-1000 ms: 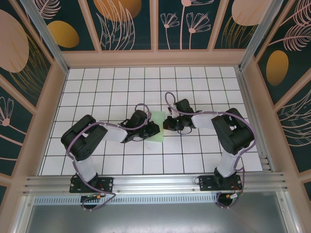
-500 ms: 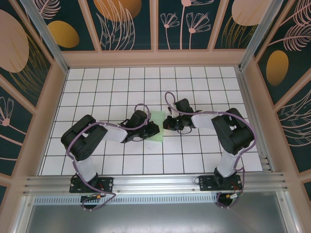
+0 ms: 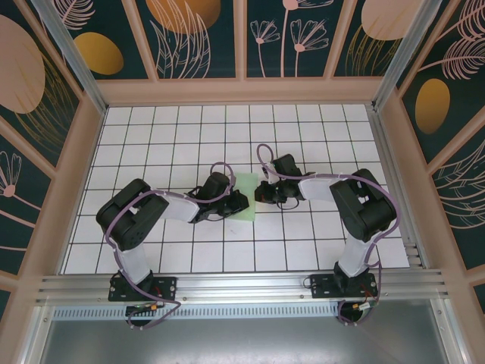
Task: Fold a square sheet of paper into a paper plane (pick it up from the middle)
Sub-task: Fold the triangle a second time at the center of the table.
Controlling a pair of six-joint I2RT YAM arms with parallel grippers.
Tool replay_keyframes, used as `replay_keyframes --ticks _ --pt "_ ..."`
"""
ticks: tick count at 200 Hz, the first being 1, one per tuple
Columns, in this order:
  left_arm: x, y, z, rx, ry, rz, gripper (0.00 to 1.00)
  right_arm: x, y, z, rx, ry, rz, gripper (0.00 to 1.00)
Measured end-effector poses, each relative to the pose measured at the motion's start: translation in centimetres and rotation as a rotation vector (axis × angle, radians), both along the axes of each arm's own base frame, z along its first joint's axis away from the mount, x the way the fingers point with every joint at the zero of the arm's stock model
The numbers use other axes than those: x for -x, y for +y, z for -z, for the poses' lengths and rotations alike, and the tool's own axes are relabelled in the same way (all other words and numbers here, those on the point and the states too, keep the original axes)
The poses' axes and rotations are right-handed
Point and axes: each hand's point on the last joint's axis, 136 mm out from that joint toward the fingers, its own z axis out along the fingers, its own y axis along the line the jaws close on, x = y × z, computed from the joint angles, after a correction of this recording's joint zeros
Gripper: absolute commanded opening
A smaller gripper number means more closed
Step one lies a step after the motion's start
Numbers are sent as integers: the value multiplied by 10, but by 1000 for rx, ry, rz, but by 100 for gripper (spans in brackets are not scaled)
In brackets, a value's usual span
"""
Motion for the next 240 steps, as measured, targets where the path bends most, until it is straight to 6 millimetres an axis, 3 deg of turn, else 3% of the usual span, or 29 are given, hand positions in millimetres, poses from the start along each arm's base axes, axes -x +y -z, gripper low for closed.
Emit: replay_keyframes --ticks 55,94,140,170,204,240 --pt "-2 -1 3 -26 11 7 12 0 -1 1 8 1 5 8" --pt "-2 0 3 -40 18 6 11 0 -3 0 15 5 14 18" --pt "-3 1 4 -53 18 -1 10 -6 -6 -43 -16 -85 55 22" --pt "-3 1 5 -55 18 -5 10 13 0 -56 -40 -101 34 23" --pt "-3 1 5 -53 21 -9 10 44 6 -39 -23 -38 -4 26" --pt "-3 1 5 -51 27 -16 10 56 0 -25 -7 18 18 28"
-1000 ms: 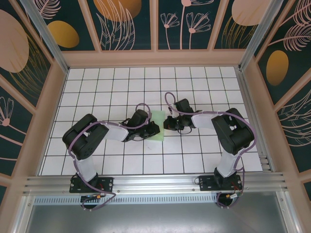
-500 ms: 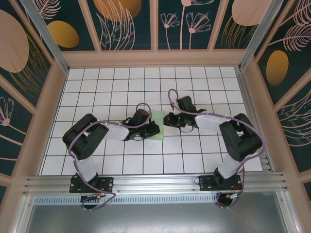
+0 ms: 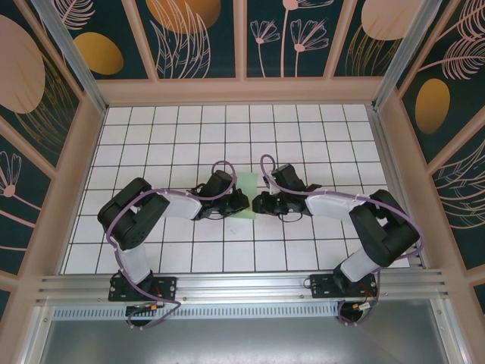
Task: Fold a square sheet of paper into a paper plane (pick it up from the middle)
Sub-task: Fold the triangle a second time at the center of the table.
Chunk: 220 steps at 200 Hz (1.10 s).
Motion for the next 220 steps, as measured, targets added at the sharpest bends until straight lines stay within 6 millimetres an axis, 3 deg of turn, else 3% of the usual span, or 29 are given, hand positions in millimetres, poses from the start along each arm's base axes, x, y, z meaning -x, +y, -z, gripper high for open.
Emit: replay_keyframes --ticks 220 --pt "0 0 0 6 -3 -5 10 5 9 18 -22 65 8 19"
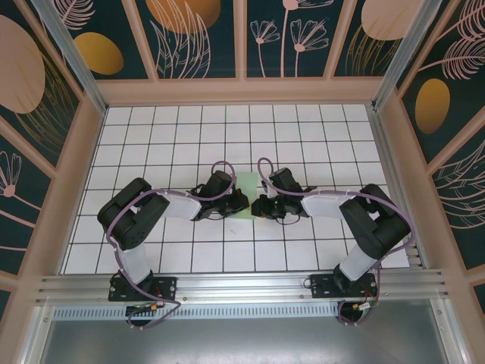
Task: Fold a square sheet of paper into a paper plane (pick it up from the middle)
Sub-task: Fold the triangle a second time at the center of the table.
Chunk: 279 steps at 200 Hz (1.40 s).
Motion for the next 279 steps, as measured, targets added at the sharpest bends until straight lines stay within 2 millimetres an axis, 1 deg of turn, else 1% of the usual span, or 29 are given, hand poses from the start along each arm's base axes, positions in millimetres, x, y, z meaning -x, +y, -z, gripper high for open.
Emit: replay_keyframes --ticks 30,61,146,184,236,279 --pt "0 0 0 0 0 -1 10 0 0 0 0 1 1 20" --pt "0 0 0 -1 1 -5 10 5 -2 5 7 18 4 19" --pt "0 2 0 -5 -4 -15 11 8 -3 11 17 41 13 11" --pt "-1 3 0 -6 -5 -16 11 8 -3 12 19 44 12 10" --pt "0 1 -3 6 -7 -9 15 8 -3 13 21 39 6 11" --pt "-1 1 -3 2 -10 -11 15 8 -3 14 23 36 0 12"
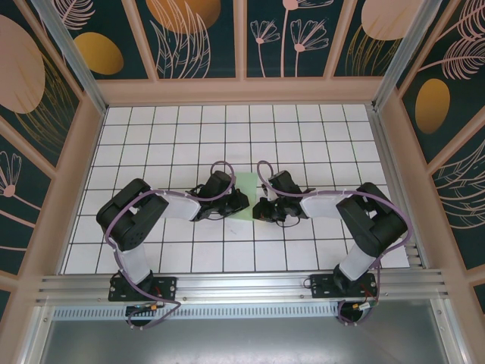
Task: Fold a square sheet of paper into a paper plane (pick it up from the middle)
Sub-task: Fold the triangle a second time at the center of the table.
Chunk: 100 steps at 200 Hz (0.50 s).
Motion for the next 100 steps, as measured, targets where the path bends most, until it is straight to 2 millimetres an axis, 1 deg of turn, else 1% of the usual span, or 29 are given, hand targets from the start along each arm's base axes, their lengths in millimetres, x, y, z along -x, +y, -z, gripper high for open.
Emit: replay_keyframes --ticks 34,66,76,100 --pt "-4 3 1 -32 -10 -12 12 0 1 -1 0 -8 -11 16" --pt "-5 5 3 -48 -14 -13 11 -1 2 -7 2 -19 -18 24" --pt "-5 5 3 -49 -15 -12 11 0 0 -11 3 -26 -16 25" --pt "-5 5 3 -51 -15 -14 11 -3 1 -30 -17 -77 -20 26"
